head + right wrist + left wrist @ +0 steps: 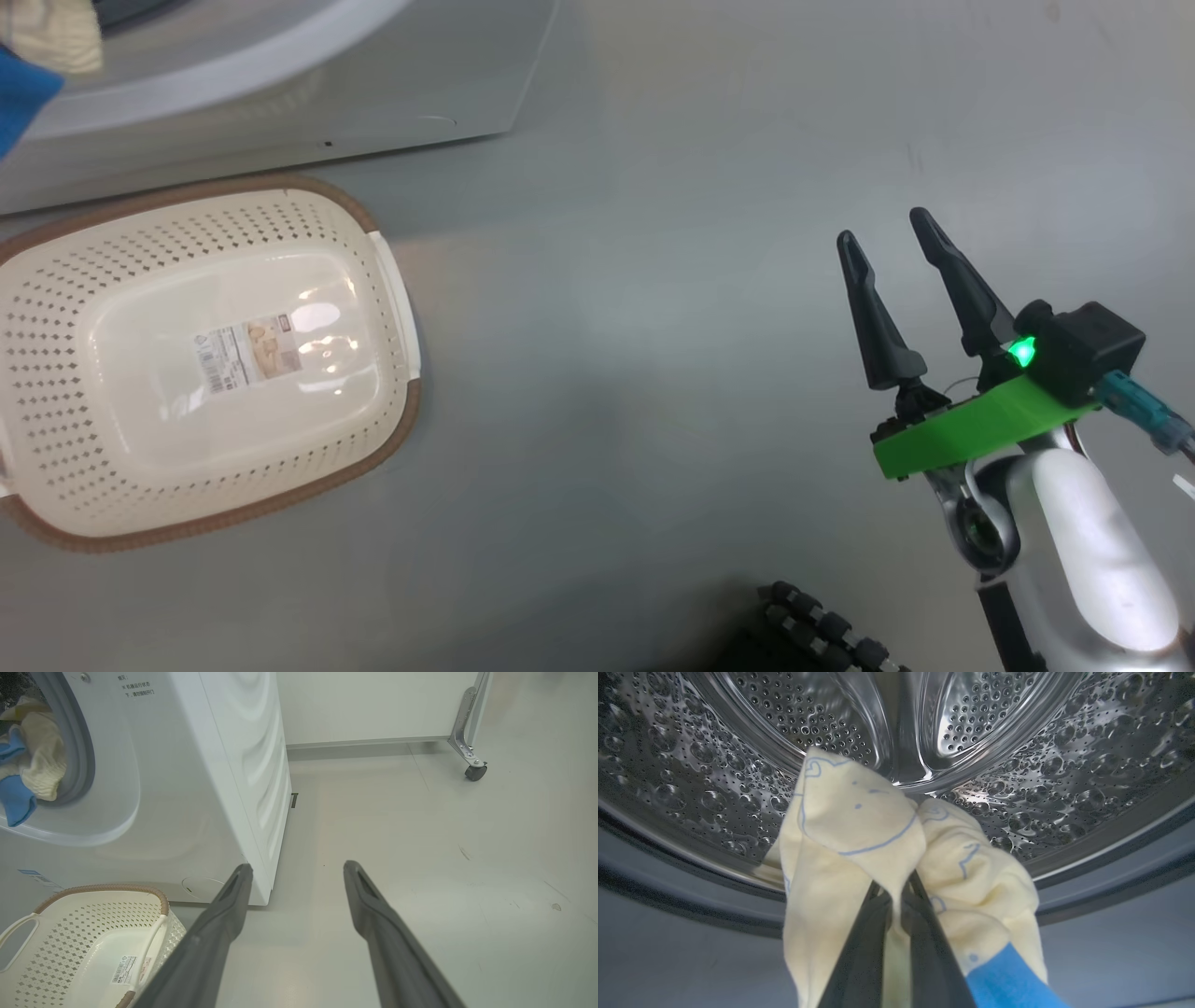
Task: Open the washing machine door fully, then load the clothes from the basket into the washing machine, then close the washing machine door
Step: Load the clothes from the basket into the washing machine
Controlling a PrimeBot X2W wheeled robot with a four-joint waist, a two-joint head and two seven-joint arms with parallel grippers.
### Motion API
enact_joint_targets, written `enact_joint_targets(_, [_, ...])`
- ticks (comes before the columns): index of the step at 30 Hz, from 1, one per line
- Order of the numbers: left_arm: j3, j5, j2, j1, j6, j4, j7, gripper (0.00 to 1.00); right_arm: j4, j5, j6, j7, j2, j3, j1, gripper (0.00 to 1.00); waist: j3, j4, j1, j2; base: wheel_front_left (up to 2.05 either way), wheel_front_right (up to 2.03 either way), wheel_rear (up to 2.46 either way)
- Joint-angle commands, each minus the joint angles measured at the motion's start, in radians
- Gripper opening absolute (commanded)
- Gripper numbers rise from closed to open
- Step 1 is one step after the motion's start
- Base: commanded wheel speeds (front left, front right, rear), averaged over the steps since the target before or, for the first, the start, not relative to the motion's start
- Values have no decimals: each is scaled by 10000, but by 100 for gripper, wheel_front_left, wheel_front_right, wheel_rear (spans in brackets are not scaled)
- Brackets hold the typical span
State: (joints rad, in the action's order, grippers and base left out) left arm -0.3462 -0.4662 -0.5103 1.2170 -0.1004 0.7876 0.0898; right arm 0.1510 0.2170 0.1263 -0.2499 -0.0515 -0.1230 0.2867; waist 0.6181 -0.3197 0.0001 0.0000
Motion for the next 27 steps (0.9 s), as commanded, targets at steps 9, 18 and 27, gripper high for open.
enact_joint_targets(9, [56,548,-1111,1699,-20,-125,-450,0,-448,219,44,-116,-8,-263,295,100,671,-398,-1,0,0,0,0])
enact_joint_targets(18, [15,1074,-1270,2735,273,10,-2368,0,-535,317,44,-117,7,-337,470,100,1075,-540,-1,0,0,0,0])
enact_joint_targets(27, [39,921,-1020,3204,388,1315,-2358,100,-474,440,44,-118,11,-448,566,100,1182,-610,-1,0,0,0,0])
